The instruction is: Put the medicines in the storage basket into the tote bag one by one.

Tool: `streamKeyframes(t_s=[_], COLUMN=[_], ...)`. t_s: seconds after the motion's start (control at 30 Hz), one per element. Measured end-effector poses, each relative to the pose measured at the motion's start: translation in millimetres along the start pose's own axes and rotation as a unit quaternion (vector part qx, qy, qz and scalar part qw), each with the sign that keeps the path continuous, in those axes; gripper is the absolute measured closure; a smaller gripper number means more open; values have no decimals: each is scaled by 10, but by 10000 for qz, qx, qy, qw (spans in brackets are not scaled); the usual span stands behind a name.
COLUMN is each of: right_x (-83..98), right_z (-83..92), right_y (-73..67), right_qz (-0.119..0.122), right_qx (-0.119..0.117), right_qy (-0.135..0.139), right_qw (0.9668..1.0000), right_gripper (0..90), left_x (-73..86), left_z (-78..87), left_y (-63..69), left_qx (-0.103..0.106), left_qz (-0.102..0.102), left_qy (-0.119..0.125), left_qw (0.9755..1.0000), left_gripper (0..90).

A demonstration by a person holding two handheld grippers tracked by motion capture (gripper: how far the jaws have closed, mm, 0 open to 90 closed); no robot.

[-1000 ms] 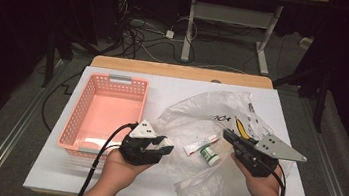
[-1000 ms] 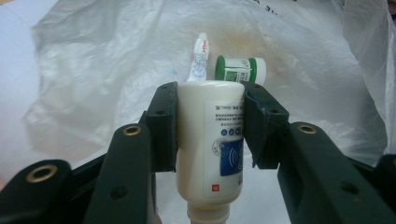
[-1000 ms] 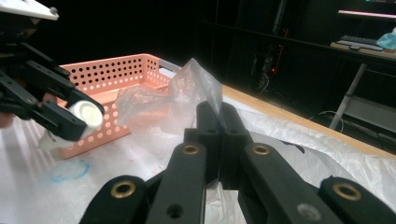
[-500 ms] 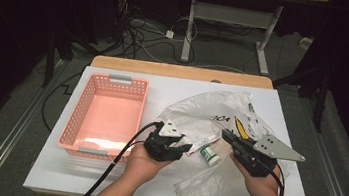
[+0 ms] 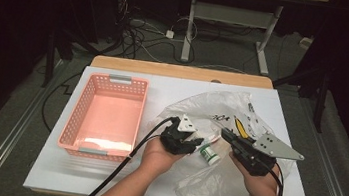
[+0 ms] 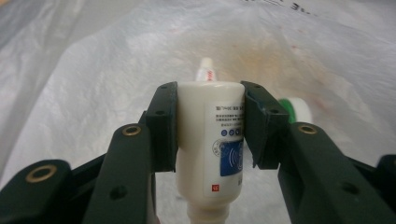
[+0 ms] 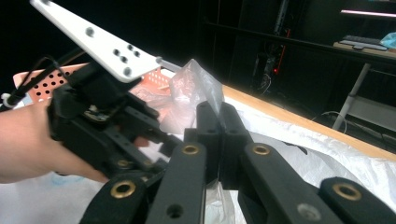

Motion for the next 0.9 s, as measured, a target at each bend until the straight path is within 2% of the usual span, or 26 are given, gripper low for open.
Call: streamKeyframes(t_s=[0.17, 0.3, 0.4, 0.6, 0.77, 0.87, 0.9], right_x=[2, 15, 33, 62, 61, 61, 62], right_z=[-16, -26, -42, -52, -43, -42, -39], right_y=[11, 31, 40, 65, 66, 70, 65], right_qz=[-25, -54, -83, -103, -104, -71, -93], right_qx=[8, 18, 17, 42, 27, 26, 27], right_qy=[6, -16, -40, -85, -74, -66, -76], right_qw=[10000, 10000, 10000, 9999, 9999, 9999, 9999], right_gripper=[900, 900, 900, 900, 900, 900, 900], left_x=[-42, -80, -77, -83, -104, -74, -62], left_z=[-128, -236, -323, -455, -421, -349, -322], left_y=[-126, -222, -284, -319, -292, -244, -226], left_qx=[-121, -131, -212, -148, -15, 30, 76], left_qz=[-38, 74, 134, 226, 389, 357, 403], left_qy=[-93, -30, -85, -33, 31, -44, -35], left_qw=[9999, 9999, 9996, 9996, 9992, 9993, 9992], left_gripper=[575, 575, 573, 571, 406, 387, 387])
Point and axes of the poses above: each handheld gripper's, and its own axes: z roughly backward along the jaws, x roughly out of its underside, y roughly to its right, the point moved 9 cm from there along -z, roughly forward along the jaws, and after that the axes turned 10 degrees about x, right-handed, at the moved point
